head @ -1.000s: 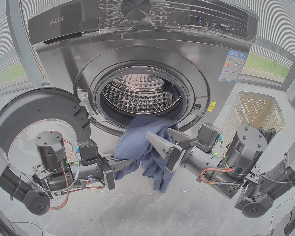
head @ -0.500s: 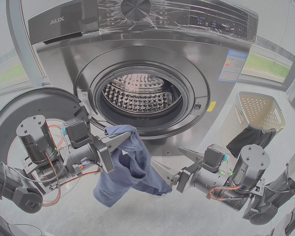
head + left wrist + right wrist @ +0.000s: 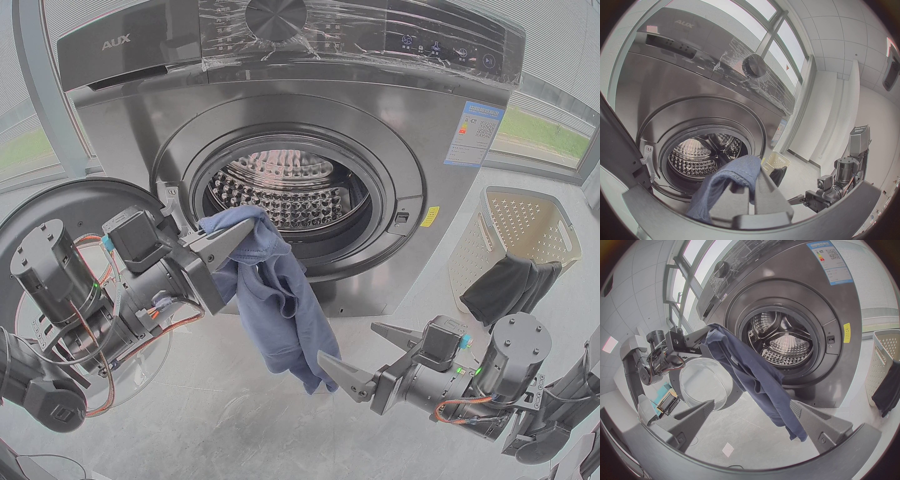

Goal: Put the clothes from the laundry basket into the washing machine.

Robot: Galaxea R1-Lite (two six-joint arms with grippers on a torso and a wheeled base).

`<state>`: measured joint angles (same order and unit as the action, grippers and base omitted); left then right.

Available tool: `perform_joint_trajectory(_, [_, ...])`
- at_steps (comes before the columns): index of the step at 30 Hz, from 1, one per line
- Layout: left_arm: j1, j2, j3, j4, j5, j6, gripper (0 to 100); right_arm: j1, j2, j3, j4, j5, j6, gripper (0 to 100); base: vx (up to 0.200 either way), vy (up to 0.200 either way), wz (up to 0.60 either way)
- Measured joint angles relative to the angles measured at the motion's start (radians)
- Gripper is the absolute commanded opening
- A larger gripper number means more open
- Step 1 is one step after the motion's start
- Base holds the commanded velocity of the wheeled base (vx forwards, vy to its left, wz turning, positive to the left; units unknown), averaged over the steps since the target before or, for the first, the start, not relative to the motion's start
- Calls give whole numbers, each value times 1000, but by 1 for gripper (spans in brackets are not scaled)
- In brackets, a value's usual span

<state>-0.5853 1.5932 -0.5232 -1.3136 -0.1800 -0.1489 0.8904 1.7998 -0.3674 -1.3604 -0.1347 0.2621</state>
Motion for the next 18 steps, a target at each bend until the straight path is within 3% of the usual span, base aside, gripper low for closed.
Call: perform_joint_trajectory(18, [1,4,5,-61,2,-6,0,56,174,-66,-110,86,4,100,0,0,0])
